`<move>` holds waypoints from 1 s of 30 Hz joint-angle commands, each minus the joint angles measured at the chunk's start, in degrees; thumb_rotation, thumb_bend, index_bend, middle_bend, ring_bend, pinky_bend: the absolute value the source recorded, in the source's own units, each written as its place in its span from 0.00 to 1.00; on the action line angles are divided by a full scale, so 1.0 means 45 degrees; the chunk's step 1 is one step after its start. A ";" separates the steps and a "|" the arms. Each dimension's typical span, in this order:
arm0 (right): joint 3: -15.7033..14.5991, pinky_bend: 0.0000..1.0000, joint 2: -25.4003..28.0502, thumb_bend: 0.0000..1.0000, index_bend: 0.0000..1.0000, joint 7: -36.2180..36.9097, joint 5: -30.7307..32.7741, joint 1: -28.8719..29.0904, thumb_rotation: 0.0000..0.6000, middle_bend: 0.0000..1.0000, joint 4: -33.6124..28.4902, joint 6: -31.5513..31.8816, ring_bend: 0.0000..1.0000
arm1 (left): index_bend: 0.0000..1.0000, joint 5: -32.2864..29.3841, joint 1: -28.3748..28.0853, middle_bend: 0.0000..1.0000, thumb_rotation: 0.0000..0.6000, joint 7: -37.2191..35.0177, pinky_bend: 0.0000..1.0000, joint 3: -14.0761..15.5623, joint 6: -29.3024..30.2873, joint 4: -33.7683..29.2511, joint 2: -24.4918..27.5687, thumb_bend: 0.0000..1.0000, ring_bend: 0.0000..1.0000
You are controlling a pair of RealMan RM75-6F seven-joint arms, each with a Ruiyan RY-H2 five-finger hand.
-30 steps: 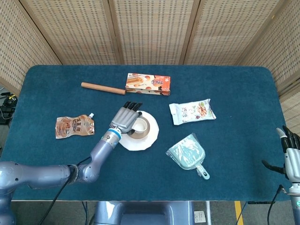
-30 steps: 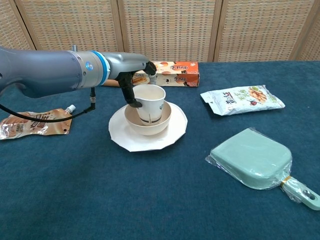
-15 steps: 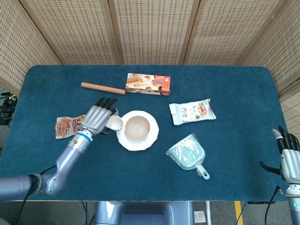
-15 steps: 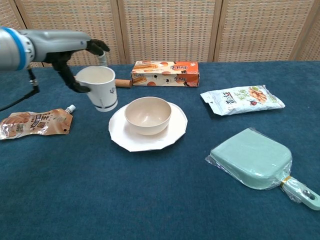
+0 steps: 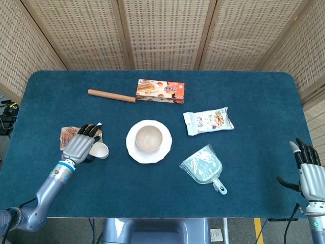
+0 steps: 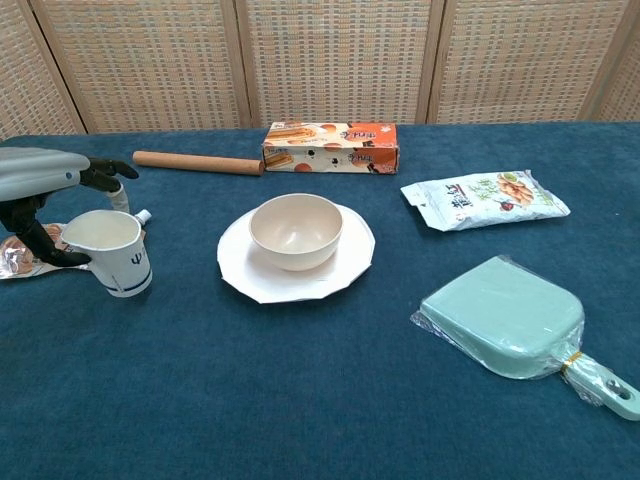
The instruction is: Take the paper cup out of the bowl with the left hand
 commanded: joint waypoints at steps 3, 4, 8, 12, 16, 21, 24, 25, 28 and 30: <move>-0.0046 0.00 0.0009 0.13 0.00 -0.0054 -0.0066 -0.0026 1.00 0.00 -0.0049 0.0043 0.00 | 0.34 0.0096 0.0198 0.00 1.00 -0.0071 0.00 0.0084 -0.0030 0.0229 -0.0187 0.30 0.00; -0.0054 0.00 0.0011 0.13 0.00 -0.0058 -0.0087 -0.0034 1.00 0.00 -0.0065 0.0066 0.00 | 0.33 0.0088 0.0244 0.00 1.00 -0.0080 0.00 0.0108 -0.0048 0.0256 -0.0208 0.30 0.00; -0.0080 0.00 0.0050 0.13 0.00 -0.0072 -0.0214 -0.0103 1.00 0.00 -0.0162 0.0257 0.00 | 0.23 0.0011 0.0426 0.00 1.00 -0.0043 0.00 0.0167 -0.0112 0.0205 -0.0164 0.18 0.00; -0.0135 0.00 0.0101 0.13 0.00 -0.0154 -0.0405 -0.0152 1.00 0.00 -0.0345 0.0430 0.00 | 0.04 0.0439 0.0905 0.00 1.00 -0.0080 0.00 0.0174 0.0662 -0.0362 0.0217 0.08 0.00; -0.0224 0.00 0.0079 0.13 0.00 -0.0372 -0.0639 -0.0170 1.00 0.00 -0.0451 0.0561 0.00 | 0.01 0.1088 0.1696 0.00 1.00 -0.0701 0.00 0.0141 0.1810 -0.1265 0.0800 0.07 0.00; -0.0318 0.00 0.0002 0.13 0.00 -0.0663 -0.0691 -0.0180 1.00 0.00 -0.0486 0.0530 0.00 | 0.00 0.3089 0.3304 0.00 1.00 -0.1198 0.00 0.0464 0.4588 -0.1322 0.0934 0.07 0.00; -0.0353 0.00 -0.0061 0.13 0.00 -0.0995 -0.0690 -0.0168 1.00 0.00 -0.0497 0.0493 0.00 | 0.00 0.4020 0.4357 0.00 1.00 -0.0990 0.00 0.0800 0.6170 -0.0868 0.0657 0.07 0.00; -0.0367 0.00 -0.0065 0.13 0.00 -0.1030 -0.0694 -0.0162 1.00 0.00 -0.0539 0.0472 0.00 | 0.00 0.4159 0.4629 0.00 1.00 -0.1003 0.00 0.0903 0.6444 -0.0829 0.0617 0.07 0.00; -0.0410 0.00 -0.0059 0.13 0.00 -0.1137 -0.0812 -0.0167 1.00 0.00 -0.0635 0.0528 0.00 | 0.00 0.4533 0.5445 0.00 1.00 -0.1160 0.00 0.1197 0.7147 -0.0603 0.0505 0.07 0.00; -0.0441 0.00 -0.0065 0.13 0.00 -0.1209 -0.0899 -0.0193 1.00 0.00 -0.0688 0.0611 0.00 | 0.00 0.4786 0.5868 0.00 1.00 -0.1207 0.00 0.1321 0.7510 -0.0351 0.0345 0.07 0.00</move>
